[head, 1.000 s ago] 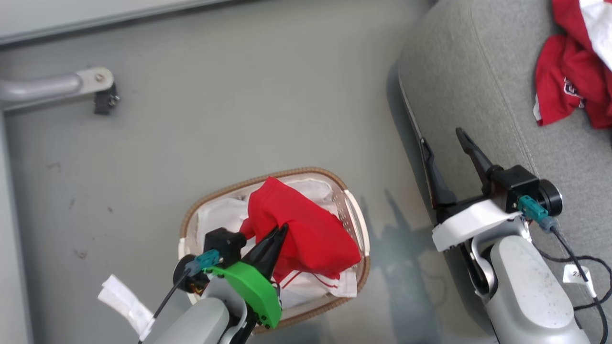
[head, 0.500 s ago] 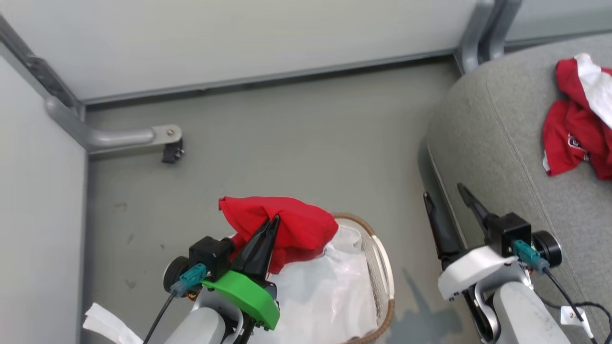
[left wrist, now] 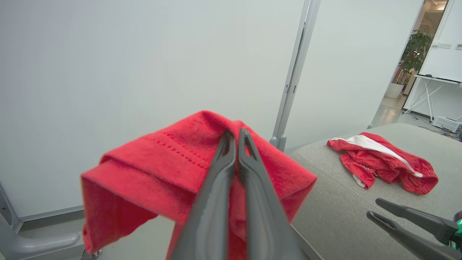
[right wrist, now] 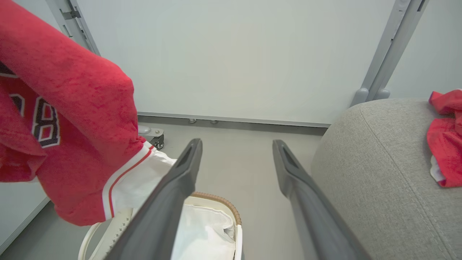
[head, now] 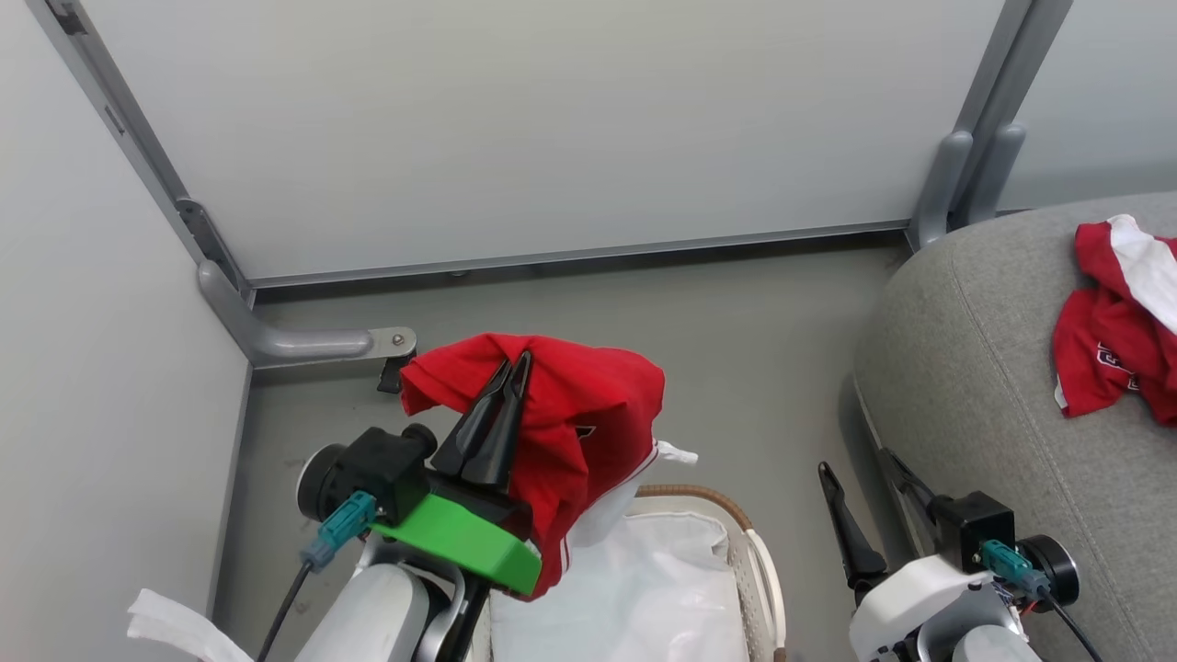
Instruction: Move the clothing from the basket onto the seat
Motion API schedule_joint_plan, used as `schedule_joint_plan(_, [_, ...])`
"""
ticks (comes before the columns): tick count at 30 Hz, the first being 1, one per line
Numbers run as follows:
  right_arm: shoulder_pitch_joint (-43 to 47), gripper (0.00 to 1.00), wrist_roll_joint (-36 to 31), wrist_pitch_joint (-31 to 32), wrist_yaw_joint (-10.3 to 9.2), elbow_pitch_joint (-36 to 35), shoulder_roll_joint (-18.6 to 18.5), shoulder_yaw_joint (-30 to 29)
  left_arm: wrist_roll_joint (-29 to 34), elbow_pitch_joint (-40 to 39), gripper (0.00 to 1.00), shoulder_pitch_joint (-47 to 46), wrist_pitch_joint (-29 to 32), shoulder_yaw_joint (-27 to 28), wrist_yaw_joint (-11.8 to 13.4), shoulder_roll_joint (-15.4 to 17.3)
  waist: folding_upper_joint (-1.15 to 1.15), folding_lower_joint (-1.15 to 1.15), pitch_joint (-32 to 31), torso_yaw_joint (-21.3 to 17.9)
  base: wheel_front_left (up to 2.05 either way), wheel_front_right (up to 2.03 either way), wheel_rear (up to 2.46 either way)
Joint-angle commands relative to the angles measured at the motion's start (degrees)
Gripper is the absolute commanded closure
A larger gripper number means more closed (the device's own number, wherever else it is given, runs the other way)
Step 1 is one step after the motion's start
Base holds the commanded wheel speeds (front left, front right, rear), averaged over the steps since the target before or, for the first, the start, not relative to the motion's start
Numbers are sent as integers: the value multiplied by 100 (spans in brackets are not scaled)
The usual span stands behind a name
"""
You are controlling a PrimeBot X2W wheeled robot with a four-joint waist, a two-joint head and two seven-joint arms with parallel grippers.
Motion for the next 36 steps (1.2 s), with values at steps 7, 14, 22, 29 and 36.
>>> schedule_joint_plan(7, [119, 0, -111, -1, -7, 65, -20, 373, 138, -433, 100, -104, -21, 1, -20, -89, 0, 1, -94, 134, 0, 0, 0])
schedule_joint_plan(14, [-93, 0, -108, -1, -8, 1, -22, 1180, 147, -545, 100, -140, -21, -76, -20, -123, 0, 1, -95, 269, 0, 0, 0])
schedule_joint_plan(22, [-680, 0, 110, -1, -8, -80, -26, 1900, 114, -544, 100, -226, -21, -213, -20, -147, 0, 1, -58, 452, 0, 0, 0])
schedule_joint_plan(29, [-1168, 0, -148, -1, -8, 74, -25, 2033, 42, -540, 100, -295, -21, -428, -20, -180, 0, 1, -9, 651, 0, 0, 0])
schedule_joint_plan(36, [-1387, 0, -329, -1, -8, 369, -21, 2116, -82, -562, 100, -409, -21, -778, -20, -226, 0, 1, 25, 918, 0, 0, 0])
